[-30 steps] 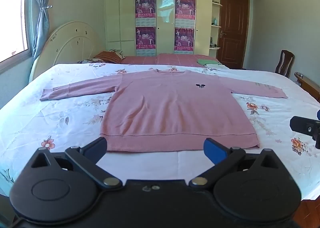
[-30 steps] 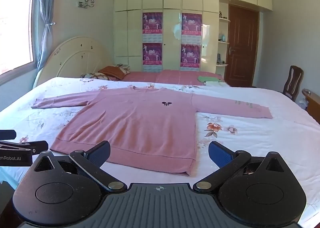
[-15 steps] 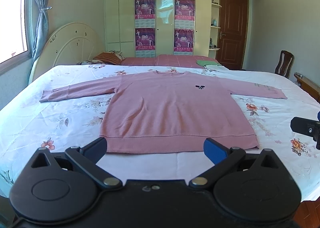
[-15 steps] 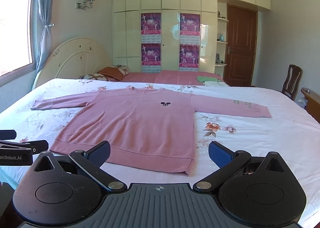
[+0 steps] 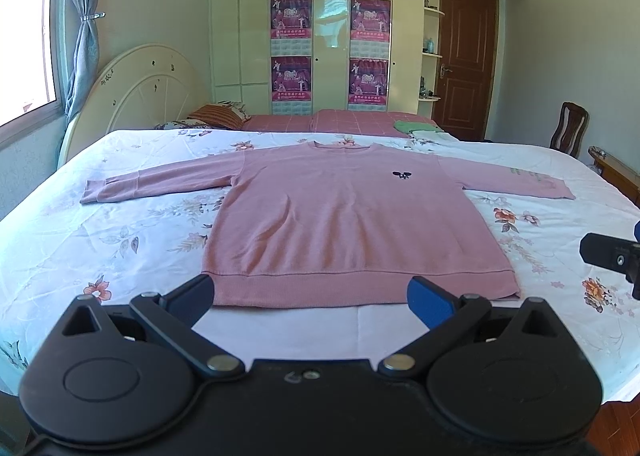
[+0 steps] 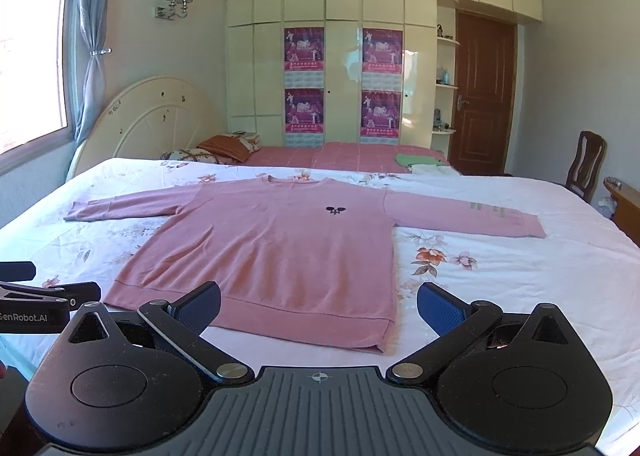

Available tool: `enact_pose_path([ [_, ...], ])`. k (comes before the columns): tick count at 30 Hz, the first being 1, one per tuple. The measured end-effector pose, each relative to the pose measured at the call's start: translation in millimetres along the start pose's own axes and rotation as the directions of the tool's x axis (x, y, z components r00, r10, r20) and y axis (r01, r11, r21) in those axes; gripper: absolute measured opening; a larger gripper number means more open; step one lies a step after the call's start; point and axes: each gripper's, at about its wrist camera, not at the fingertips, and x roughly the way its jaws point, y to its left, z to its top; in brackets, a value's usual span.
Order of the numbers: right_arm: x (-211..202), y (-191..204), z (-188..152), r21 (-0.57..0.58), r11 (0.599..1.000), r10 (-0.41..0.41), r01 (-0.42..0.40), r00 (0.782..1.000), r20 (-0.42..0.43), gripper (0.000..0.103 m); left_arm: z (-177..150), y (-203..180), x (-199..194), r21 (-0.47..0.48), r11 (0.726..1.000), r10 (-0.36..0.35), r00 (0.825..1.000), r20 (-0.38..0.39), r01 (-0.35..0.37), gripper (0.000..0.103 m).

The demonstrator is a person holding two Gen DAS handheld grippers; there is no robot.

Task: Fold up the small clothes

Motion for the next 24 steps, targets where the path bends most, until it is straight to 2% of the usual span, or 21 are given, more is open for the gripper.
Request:
enact_pose_path([
  [24,-0.1,2.3,1.1,-0.001,1.0,0.004,-0.004,1.0,0.007,0.103,1.7,4.7,-0.7,0.003,1.0,0.0,1.0,0.007,0.0,0.103],
])
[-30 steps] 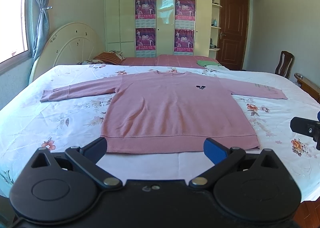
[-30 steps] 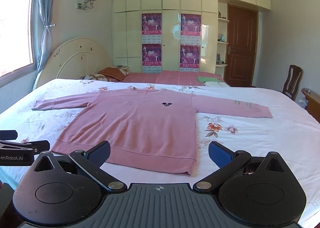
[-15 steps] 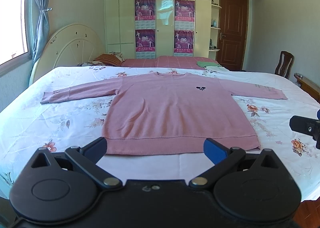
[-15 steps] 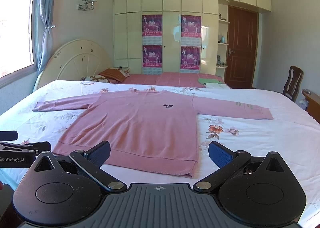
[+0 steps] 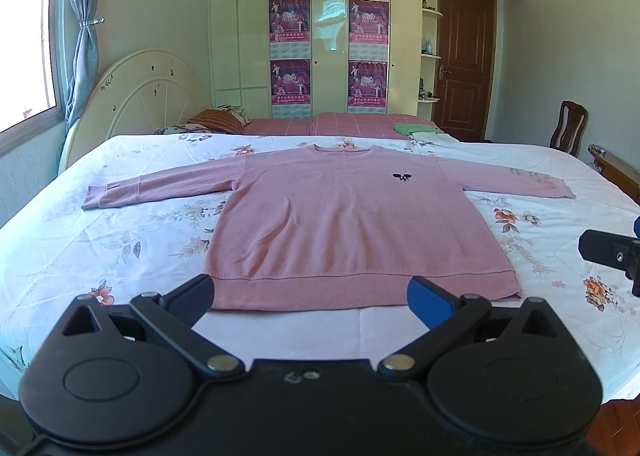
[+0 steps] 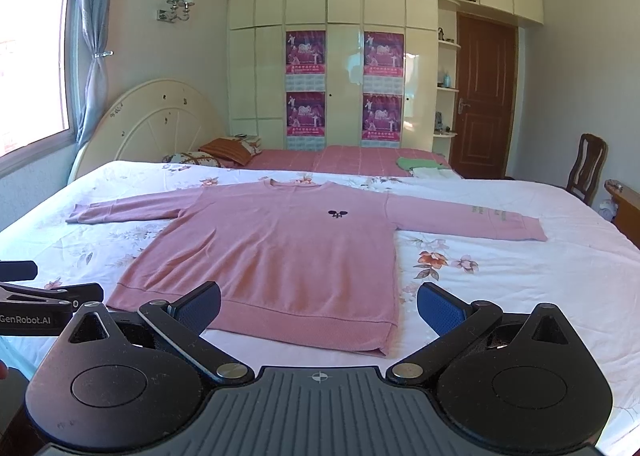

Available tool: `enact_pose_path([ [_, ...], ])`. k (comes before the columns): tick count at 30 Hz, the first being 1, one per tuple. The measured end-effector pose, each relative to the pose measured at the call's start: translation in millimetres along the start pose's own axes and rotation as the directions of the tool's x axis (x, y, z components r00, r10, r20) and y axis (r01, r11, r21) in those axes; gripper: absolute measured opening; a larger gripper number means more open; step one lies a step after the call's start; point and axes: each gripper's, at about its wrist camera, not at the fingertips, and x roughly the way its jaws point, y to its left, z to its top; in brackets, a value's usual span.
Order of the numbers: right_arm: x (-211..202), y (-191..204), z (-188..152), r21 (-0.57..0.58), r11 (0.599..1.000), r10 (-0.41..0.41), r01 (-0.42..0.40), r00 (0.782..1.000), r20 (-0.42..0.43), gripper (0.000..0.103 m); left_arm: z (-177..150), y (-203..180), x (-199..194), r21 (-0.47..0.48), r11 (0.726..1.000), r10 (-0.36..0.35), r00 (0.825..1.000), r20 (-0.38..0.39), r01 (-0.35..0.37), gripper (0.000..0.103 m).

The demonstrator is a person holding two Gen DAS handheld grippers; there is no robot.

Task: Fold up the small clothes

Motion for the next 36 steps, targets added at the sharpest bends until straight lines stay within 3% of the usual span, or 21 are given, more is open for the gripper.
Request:
enact_pose_path([
  [22,2.8,0.9,0.7,-0.005,1.0,0.0,0.0,1.0,-0.01,0.103,0.6,2.3,0.7,0.004,1.0,-0.006,1.0,-0.011,0.007,0.103],
  [25,4.2,-1.4,0.0,-0.007,1.0,-0.016,0.016,1.0,-0.003,0.103,1.8,5.0,-0.3,-0.04,0.999,-0.029,0.999,0.016,0.029,0.102],
  [29,6.9,-11.5,1.3,0.01,0.999,-0.041,0.041,0.999,0.017,0.103,7.9,6.3,12.8,-0.106,0.988,-0.111,0.994,0.014,0.112,0.102],
  [36,16.6,-50.3,5.3,0.028,0.99,-0.141,0.14,0.989,0.05,0.103,20.7,-4.5,54.5,-0.143,0.962,-0.237,0.971,-0.001,0.235,0.102],
])
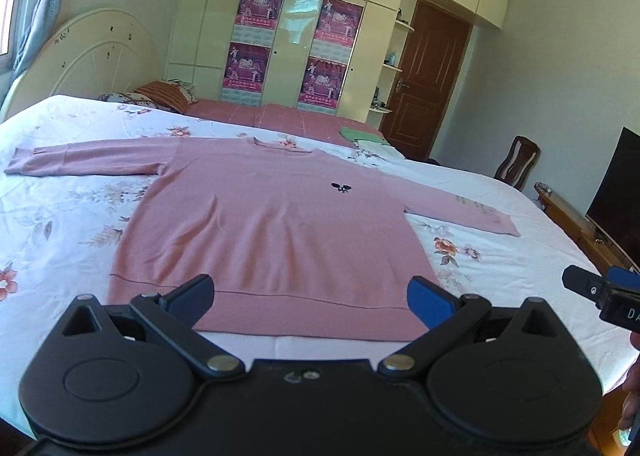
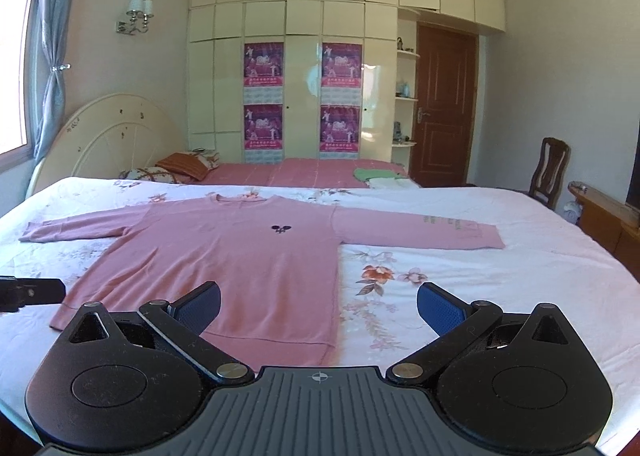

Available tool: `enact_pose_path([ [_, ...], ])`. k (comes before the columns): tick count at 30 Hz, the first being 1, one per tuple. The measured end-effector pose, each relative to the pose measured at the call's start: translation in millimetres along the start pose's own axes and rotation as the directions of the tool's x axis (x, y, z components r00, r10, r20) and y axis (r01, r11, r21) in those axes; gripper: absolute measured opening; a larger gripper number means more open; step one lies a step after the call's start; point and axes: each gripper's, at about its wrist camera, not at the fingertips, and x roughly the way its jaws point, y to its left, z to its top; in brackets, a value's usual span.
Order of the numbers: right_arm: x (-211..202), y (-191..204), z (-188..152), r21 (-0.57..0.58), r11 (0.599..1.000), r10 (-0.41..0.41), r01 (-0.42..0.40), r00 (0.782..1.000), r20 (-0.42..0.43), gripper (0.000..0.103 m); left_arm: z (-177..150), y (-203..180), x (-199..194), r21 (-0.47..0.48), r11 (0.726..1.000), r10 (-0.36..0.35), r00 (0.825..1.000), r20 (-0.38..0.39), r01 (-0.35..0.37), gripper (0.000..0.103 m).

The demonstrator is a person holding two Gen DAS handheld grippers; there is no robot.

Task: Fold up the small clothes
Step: 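Move the right gripper to the sweatshirt's sleeve cuff and grasp it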

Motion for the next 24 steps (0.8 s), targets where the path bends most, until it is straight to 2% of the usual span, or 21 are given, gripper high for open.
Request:
enact_pose_path([
  [4,26.8,-28.8,5.2,0.024,0.998,-0.051,0.052,0.999,-0.019,0.103,13.6,-5.7,30.0,0.02,1.0,-0.009,1.0,-0.002,0.009,0.101],
  [8,74.0,-62.8,13.4,0.083,0.996,-0.015,0.026,0.99,-0.138,0.103,31.4,-18.3,61.4,0.114,0.99,0.081,0.995,0.054,-0.087,0.1],
  [13,121.8,-115.5,27.5,0.192,0.98,-0.034,0.059,0.991,-0.133,0.103,61.7,-14.8,109.6,0.131,0.977,0.156,0.983,0.099,-0.168,0.1],
  [16,158.3,-150.7,37.2,0.247,0.965,-0.063,0.092,0.99,-0.124,0.102,79.6,-7.0,142.6,0.132,0.964,0.217,0.969,0.115,-0.231,0.097],
  [17,169.7,-161.0,39.5,0.263,0.96,-0.066,0.096,0.99,-0.123,0.102,84.8,-4.2,153.4,0.129,0.959,0.237,0.965,0.116,-0.251,0.094],
  [18,183.5,-173.6,42.2,0.282,0.954,-0.072,0.103,0.99,-0.117,0.102,90.8,-0.9,165.3,0.125,0.956,0.253,0.961,0.11,-0.266,0.072],
  [19,194.9,-183.2,44.0,0.289,0.95,-0.086,0.116,0.99,-0.115,0.08,96.3,2.4,178.3,0.122,0.954,0.263,0.961,0.09,-0.273,0.048],
  [20,213.3,-197.1,46.2,0.299,0.944,-0.107,0.14,0.986,-0.126,0.067,101.1,6.2,190.8,0.112,0.955,0.269,0.961,0.066,-0.275,0.047],
  [21,227.3,-208.9,46.5,0.319,0.934,-0.124,0.162,0.983,-0.137,0.058,105.4,9.9,201.7,0.097,0.958,0.265,0.963,0.042,-0.268,0.052],
  [23,255.0,-234.2,45.1,0.377,0.908,-0.126,0.18,0.978,-0.165,0.058,113.4,15.9,221.5,0.053,0.966,0.255,0.967,-0.002,-0.255,0.077],
  [24,268.0,-248.5,43.7,0.41,0.891,-0.133,0.194,0.976,-0.174,0.058,115.9,17.5,227.7,0.031,0.965,0.262,0.965,-0.009,-0.262,0.099],
])
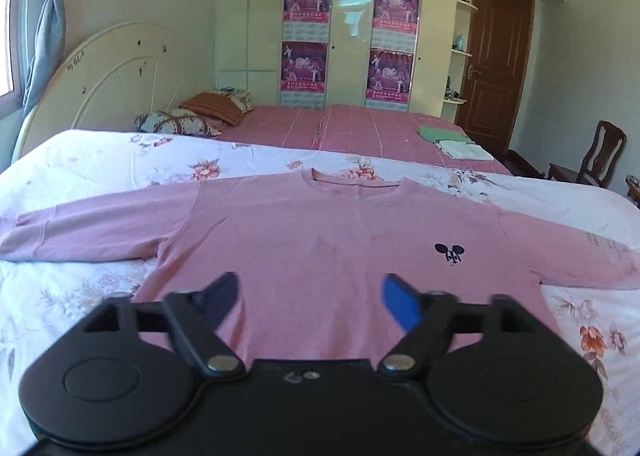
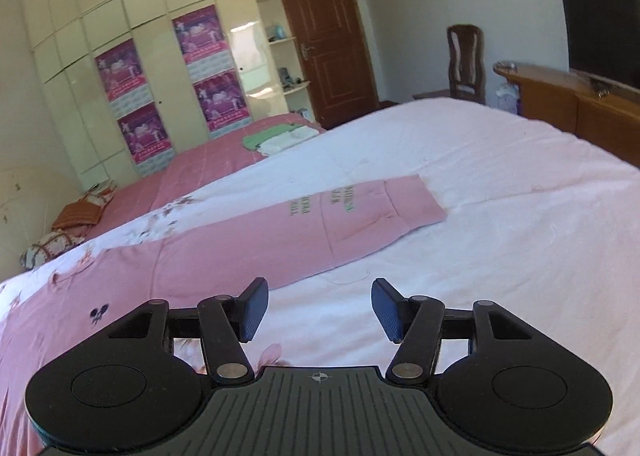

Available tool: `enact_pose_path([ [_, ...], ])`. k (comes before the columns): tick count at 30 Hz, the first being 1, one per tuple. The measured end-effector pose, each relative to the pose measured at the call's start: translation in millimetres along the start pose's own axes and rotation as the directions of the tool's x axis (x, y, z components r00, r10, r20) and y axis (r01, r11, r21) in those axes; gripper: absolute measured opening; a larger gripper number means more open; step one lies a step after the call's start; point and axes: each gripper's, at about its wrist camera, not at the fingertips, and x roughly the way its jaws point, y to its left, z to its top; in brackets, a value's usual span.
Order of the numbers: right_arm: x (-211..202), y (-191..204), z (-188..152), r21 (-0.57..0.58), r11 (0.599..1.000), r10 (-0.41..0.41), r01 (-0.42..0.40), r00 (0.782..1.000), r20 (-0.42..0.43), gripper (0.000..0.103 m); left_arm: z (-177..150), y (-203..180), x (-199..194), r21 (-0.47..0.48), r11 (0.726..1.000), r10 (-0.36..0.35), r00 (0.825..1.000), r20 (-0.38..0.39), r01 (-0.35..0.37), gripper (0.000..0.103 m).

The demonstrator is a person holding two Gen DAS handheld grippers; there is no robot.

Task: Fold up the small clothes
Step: 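Move the right gripper to the sweatshirt's sleeve cuff and grasp it, then lift the cuff with the right gripper and fold the sleeve across the body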

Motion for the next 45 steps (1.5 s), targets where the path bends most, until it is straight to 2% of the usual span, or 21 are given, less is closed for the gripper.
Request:
enact_pose_path([
  [2,26.1,-19.5,9.6,0.06,0.998,-0.01,0.01,1.0,-0.001,0.058,1.7,-0.2,8.5,-0.017,1.0,-0.005,1.0,0.004,0.005,0.098],
  [6,85.3,-64.1,23.4,0.217,0.976,-0.003,0.013,0.999,-0.046,0.058,2.6,-11.5,30.9,0.029,0.999,0.015,0.997,-0.071,-0.013,0.093],
  [9,109.6,-85.2,28.6,0.284,0.959,-0.002,0.018,0.999,-0.053,0.057,0.0,-17.3,41.3,0.054,0.998,0.03,0.994,-0.11,-0.024,0.091],
  [11,120.3,-98.4,31.8,0.327,0.945,0.0,0.02,0.998,-0.06,0.05,-1.6,-17.9,47.6,0.052,0.998,0.044,0.99,-0.134,-0.037,0.091],
  [13,126.2,-111.1,34.3,0.368,0.93,0.0,0.022,0.998,-0.06,0.039,-2.2,-18.5,54.3,0.043,0.998,0.048,0.987,-0.154,-0.042,0.091],
  [15,128.3,-124.5,36.3,0.407,0.913,0.009,0.012,0.999,-0.049,0.033,-1.6,-19.6,62.3,0.044,0.998,0.059,0.984,-0.169,-0.052,0.091],
  [18,125.2,-140.0,38.7,0.451,0.893,0.028,-0.012,0.999,-0.029,0.032,-1.7,-19.2,73.0,0.056,0.996,0.076,0.98,-0.182,-0.066,0.091],
  [19,124.0,-143.5,39.5,0.454,0.891,0.033,-0.018,0.999,-0.025,0.026,-2.6,-18.9,77.6,0.062,0.996,0.081,0.978,-0.193,-0.07,0.091],
  [20,123.2,-145.5,40.8,0.441,0.898,0.026,-0.009,0.999,-0.032,0.018,-2.6,-18.2,83.8,0.066,0.995,0.085,0.974,-0.211,-0.073,0.09],
  [21,121.5,-146.3,42.4,0.415,0.91,0.01,0.01,0.999,-0.046,0.005,-2.2,-16.9,89.4,0.067,0.995,0.088,0.97,-0.228,-0.074,0.087],
  [22,116.6,-145.6,44.6,0.39,0.921,0.003,0.013,0.999,-0.041,0.005,-2.1,-14.9,93.6,0.07,0.995,0.092,0.967,-0.237,-0.078,0.085],
  [24,95.9,-133.3,48.5,0.277,0.961,-0.027,0.016,0.999,0.036,0.004,-3.2,-10.9,99.6,0.078,0.992,0.114,0.962,-0.248,-0.097,0.085],
  [25,94.2,-128.0,47.3,0.21,0.976,-0.062,0.054,0.998,0.031,0.004,-4.1,-7.8,101.7,0.073,0.992,0.118,0.96,-0.255,-0.102,0.085],
  [26,101.5,-129.3,44.7,0.194,0.976,-0.093,0.098,0.995,-0.033,0.004,-5.1,-4.3,102.6,0.063,0.993,0.118,0.957,-0.265,-0.104,0.085],
  [27,103.8,-134.4,41.2,0.222,0.969,-0.097,0.107,0.994,-0.059,0.004,-5.8,-0.4,102.1,0.052,0.993,0.118,0.955,-0.272,-0.108,0.085],
  [29,91.5,-129.0,41.9,0.204,0.973,-0.101,0.106,0.994,-0.037,0.005,-7.5,7.0,98.4,0.039,0.993,0.116,0.957,-0.267,-0.109,0.086],
  [36,44.9,-83.1,25.2,0.045,0.997,-0.056,0.055,0.998,0.023,0.005,-9.6,30.9,104.1,0.037,0.994,0.112,0.956,-0.273,-0.106,0.084],
  [40,32.1,-52.3,5.4,-0.015,1.0,-0.02,0.02,1.0,0.014,0.005,-5.4,41.6,112.5,0.019,0.997,0.072,0.964,-0.257,-0.069,0.084],
  [45,1.7,-7.1,-17.6,-0.069,0.996,0.051,-0.05,0.999,0.002,0.005,1.0,49.3,121.6,0.056,0.998,0.041,0.971,-0.235,-0.029,0.085],
])
